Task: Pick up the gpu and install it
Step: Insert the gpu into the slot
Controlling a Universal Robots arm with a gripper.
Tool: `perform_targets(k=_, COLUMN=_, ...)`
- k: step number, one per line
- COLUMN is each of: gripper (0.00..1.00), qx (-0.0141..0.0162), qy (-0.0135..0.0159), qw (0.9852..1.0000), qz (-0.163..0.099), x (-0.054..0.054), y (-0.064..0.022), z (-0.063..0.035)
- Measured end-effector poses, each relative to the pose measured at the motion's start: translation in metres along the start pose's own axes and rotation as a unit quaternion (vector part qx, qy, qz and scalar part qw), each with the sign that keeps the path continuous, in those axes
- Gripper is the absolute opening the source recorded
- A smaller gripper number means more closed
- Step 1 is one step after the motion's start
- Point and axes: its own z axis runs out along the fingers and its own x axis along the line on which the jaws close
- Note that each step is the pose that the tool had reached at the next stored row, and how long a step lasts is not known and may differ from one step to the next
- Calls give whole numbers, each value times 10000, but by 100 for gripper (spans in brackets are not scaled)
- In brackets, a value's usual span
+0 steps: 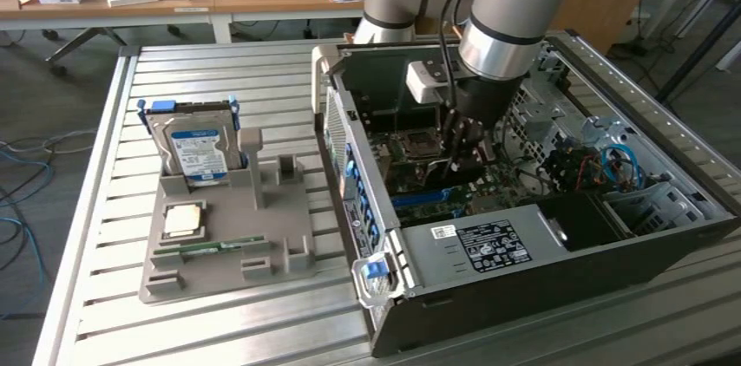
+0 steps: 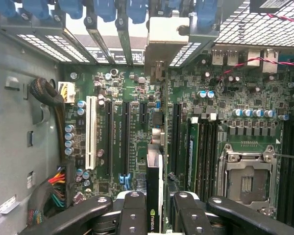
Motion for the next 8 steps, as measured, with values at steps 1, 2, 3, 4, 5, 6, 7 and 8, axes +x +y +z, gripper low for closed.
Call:
perform_targets(k=1, gripper=26, qx=0, qy=1, qw=10000, qz=0, x=0, y=1, z=0)
perform_targets(k=2, gripper=26, qx=0, qy=1, qw=10000, qz=0, x=-1, y=3, z=1)
perform_targets(k=3, gripper=26, qx=0, qy=0, qw=10000, qz=0, x=-2, y=5, z=2)
perform_targets(k=4, gripper=26, qx=0, qy=1, qw=10000, qz=1, x=-3, y=8, z=3)
perform_targets(k=5, gripper=26, qx=0, qy=1, qw=10000, qz=0, x=-3, y=9, z=3)
perform_targets(k=6, gripper=26, qx=0, qy=1, qw=10000, qz=0, x=-3, y=9, z=4)
perform_targets(k=7, gripper=26, qx=0, qy=0, qw=10000, qz=0, x=-3, y=9, z=4)
perform_targets(k=8, gripper=26, qx=0, qy=1, qw=10000, qz=0, x=-3, y=9, z=4)
